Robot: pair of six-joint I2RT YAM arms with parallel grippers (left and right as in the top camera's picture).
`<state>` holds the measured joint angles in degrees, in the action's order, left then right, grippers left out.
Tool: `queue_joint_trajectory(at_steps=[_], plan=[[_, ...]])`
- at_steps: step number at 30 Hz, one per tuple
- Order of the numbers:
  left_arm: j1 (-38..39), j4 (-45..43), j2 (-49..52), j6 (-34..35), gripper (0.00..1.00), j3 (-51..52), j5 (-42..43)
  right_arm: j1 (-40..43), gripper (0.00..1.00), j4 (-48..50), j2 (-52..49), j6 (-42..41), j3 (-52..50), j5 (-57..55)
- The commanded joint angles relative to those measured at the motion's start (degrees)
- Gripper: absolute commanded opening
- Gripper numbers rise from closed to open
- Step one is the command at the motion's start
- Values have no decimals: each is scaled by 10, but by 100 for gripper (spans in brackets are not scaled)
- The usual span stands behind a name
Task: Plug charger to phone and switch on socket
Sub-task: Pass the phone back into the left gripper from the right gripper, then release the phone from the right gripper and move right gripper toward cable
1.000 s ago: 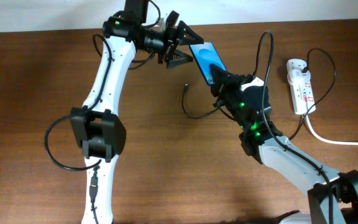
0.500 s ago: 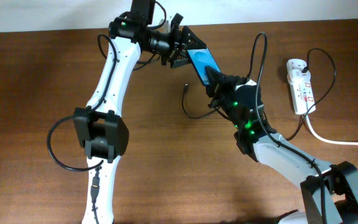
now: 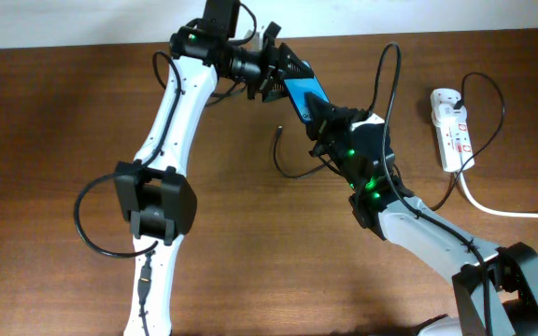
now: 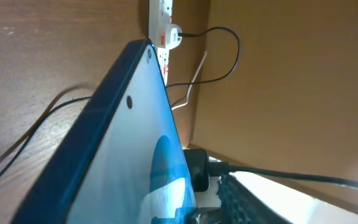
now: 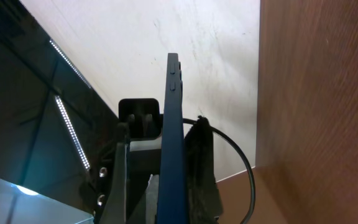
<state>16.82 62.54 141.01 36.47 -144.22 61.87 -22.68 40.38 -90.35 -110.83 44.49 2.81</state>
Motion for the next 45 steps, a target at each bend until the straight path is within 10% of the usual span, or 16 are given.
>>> queue_joint_trajectory(at_steps=[1,8,15,27,45], plan=[[1,-2,-3,14,30,-2,-15,-6,4,10,0,4,21,-2],[1,-2,-3,17,3,-2,-17,-6,4,10,0,4,21,2],[0,-2,-3,17,0,-2,-37,-6,5,9,0,7,21,1],[-36,19,-3,-16,0,-2,-42,18,96,-23,0,83,21,15],[-76,128,-3,-209,0,-2,-2,73,98,-147,0,260,20,132]])
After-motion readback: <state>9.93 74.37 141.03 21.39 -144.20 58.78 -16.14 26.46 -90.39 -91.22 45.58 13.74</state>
